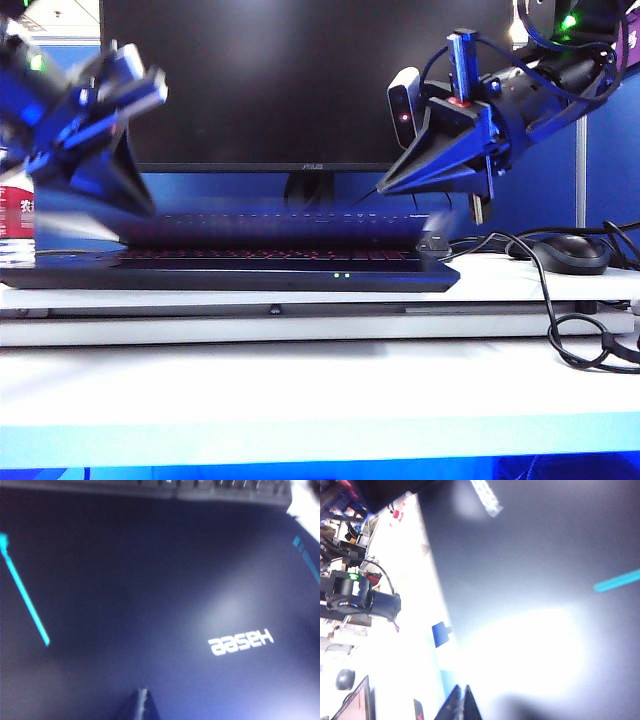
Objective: Close the lid of the black laptop.
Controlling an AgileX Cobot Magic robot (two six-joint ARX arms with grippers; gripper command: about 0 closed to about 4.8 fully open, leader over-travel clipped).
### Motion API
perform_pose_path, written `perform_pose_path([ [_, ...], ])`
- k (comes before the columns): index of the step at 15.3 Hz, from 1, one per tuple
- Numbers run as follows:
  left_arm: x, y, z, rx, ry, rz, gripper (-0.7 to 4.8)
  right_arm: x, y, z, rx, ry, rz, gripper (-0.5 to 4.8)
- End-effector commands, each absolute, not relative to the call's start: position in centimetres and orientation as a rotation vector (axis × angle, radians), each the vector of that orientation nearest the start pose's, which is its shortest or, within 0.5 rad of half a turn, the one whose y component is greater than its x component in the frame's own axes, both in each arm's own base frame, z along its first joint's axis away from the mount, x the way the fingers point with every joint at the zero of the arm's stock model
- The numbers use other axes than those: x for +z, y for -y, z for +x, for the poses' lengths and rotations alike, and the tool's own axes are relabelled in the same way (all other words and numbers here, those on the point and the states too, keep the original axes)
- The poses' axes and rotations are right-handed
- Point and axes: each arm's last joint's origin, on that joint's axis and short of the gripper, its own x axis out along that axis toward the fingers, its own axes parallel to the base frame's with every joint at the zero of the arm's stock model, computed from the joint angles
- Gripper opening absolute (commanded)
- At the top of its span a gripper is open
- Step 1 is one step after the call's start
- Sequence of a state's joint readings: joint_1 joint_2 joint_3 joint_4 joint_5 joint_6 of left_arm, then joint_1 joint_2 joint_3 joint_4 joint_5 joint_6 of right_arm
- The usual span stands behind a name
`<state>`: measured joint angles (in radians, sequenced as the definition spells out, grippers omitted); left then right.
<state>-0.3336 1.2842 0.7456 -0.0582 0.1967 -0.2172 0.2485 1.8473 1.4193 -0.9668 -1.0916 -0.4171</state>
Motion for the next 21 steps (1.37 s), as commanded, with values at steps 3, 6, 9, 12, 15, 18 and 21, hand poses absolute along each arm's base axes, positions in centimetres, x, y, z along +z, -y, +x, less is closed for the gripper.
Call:
perform_pose_path([
  [3,22.2,9.1,24.9,-0.437,-0.66,-0.155,-0.05,22.0,-11.1,33.1,1.321,-1.118,0.295,-0.01],
  [6,23.9,9.6,24.7,-0.62,-0.561,-0.227,-0.05,23.1,-11.1,32.7,1.369,-1.068,0.331,-0.02],
  [9,28.1,9.1,22.6,-0.724,-0.355,-0.244,-0.05,27.5,-10.7,31.1,1.41,-0.884,0.252,-0.02],
  [12,34.0,6.9,16.5,-0.744,-0.059,-0.234,-0.05,34.3,-9.5,26.7,1.415,-0.633,0.108,-0.02],
  [15,36.6,3.7,9.1,-0.538,0.191,-0.138,-0.05,40.3,-7.5,20.3,1.209,-0.45,-0.062,-0.02],
  [18,35.0,2.0,5.3,-0.381,0.11,-0.098,-0.05,43.9,-5.3,13.8,0.925,-0.27,-0.166,-0.02],
  [21,33.6,1.8,4.7,-0.381,-0.001,-0.126,-0.05,45.0,-3.4,8.7,0.665,-0.025,-0.127,-0.02],
])
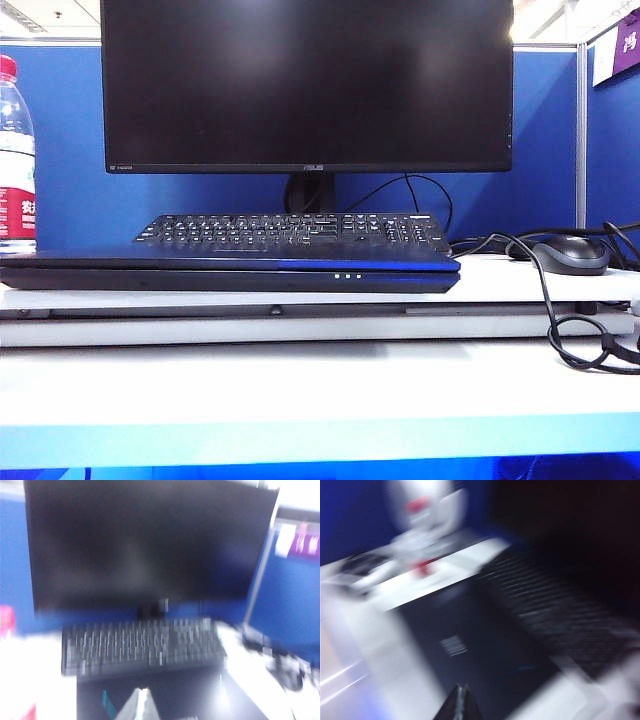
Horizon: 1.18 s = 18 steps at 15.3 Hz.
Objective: Close the lid of the black laptop.
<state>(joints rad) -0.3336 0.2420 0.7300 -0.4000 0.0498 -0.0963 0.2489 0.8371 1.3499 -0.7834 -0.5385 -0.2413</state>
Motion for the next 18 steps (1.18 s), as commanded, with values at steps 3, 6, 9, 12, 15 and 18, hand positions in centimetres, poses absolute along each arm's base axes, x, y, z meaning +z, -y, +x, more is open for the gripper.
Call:
perform_pose_path([
  [3,32.9,2.0,5.1,-0.422,-0.012,-0.142,-0.05,42.1,-2.3,5.8,0.515,0.118,0.03,-0.02],
  [6,30.5,2.8,6.4,-0.528,-0.068,-0.176,-0.05,36.9,-1.3,3.2,0.41,0.166,0.09,-0.01],
  [9,28.3,3.2,7.4,-0.528,-0.107,-0.183,-0.05,33.8,-0.5,1.6,0.306,0.213,0.127,-0.01],
  [12,27.9,3.3,7.6,-0.53,-0.112,-0.257,-0.05,31.9,-0.4,1.2,0.282,0.206,0.129,-0.01],
  [15,27.9,3.3,7.6,-0.524,-0.143,-0.347,-0.04,31.1,-0.8,1.2,0.417,0.122,0.11,-0.01],
  [18,27.9,3.2,7.6,-0.522,-0.14,-0.339,-0.04,30.6,-0.8,1.2,0.412,0.068,0.107,-0.01],
])
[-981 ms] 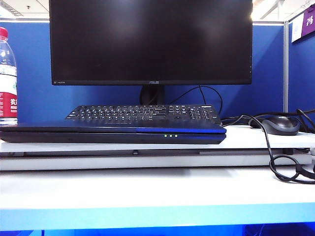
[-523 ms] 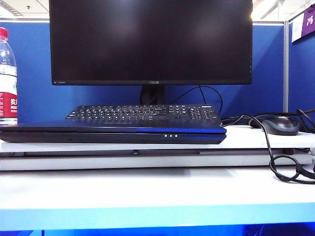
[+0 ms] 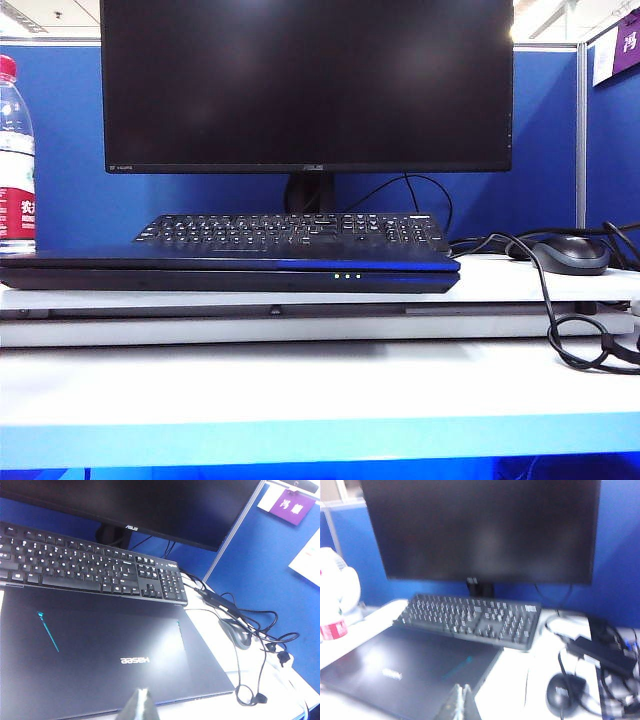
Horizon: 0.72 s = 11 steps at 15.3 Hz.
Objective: Close the lid of the black laptop.
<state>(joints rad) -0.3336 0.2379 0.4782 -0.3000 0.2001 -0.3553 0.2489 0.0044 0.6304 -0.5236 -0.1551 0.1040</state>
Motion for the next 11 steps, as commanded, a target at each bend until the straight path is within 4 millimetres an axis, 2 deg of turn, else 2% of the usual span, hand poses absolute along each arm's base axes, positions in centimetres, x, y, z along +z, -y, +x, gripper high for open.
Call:
perform_pose_path([
  [1,27.9,3.3,7.6,-0.522,-0.141,-0.338,-0.04,30.5,-0.8,1.2,0.412,0.057,0.107,-0.01],
  [6,27.9,3.2,7.6,-0.522,-0.141,-0.335,-0.04,30.5,-0.8,1.2,0.412,0.056,0.107,-0.01],
  [8,27.6,3.1,7.7,-0.448,-0.132,-0.24,-0.04,30.5,-0.8,1.2,0.412,0.056,0.107,-0.01],
  [11,25.4,2.7,8.9,-0.314,-0.122,-0.204,-0.04,30.5,-0.8,1.2,0.412,0.056,0.107,-0.01],
])
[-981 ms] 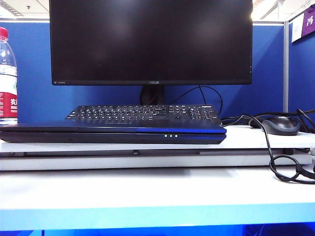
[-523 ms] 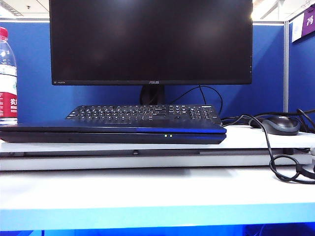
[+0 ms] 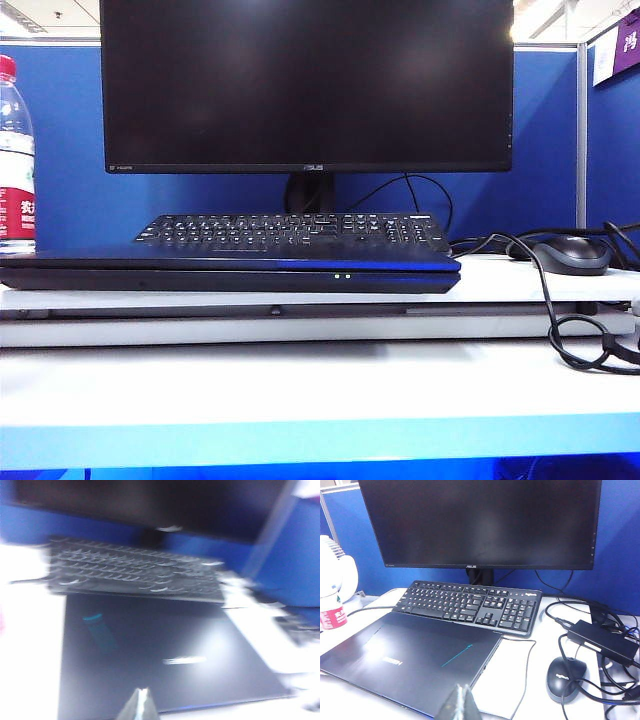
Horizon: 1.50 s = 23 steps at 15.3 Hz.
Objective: Close the lid of the black laptop.
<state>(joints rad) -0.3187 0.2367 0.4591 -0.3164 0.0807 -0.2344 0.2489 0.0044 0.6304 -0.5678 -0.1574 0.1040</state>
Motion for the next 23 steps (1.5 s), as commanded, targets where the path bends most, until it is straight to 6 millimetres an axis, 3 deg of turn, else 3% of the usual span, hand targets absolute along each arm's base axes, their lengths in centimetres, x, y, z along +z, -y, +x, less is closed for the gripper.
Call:
perform_pose_path([
  [1,24.4,2.6,9.5,-0.289,-0.084,-0.211,-0.04,30.5,-0.8,1.2,0.412,0.056,0.107,-0.01],
  [3,22.0,2.1,10.4,-0.234,-0.043,-0.226,-0.04,30.5,-0.8,1.2,0.411,0.056,0.107,-0.01],
  [12,21.1,-1.2,10.7,0.083,-0.005,-0.173,-0.04,30.5,-0.8,1.2,0.411,0.056,0.107,-0.01],
  [17,20.6,-1.1,10.8,0.074,0.014,-0.165,-0.04,30.5,-0.8,1.2,0.411,0.056,0.107,-0.01],
  [23,18.6,-0.9,10.6,0.051,0.034,-0.188,-0.04,30.5,-0.8,1.2,0.411,0.056,0.107,-0.01],
])
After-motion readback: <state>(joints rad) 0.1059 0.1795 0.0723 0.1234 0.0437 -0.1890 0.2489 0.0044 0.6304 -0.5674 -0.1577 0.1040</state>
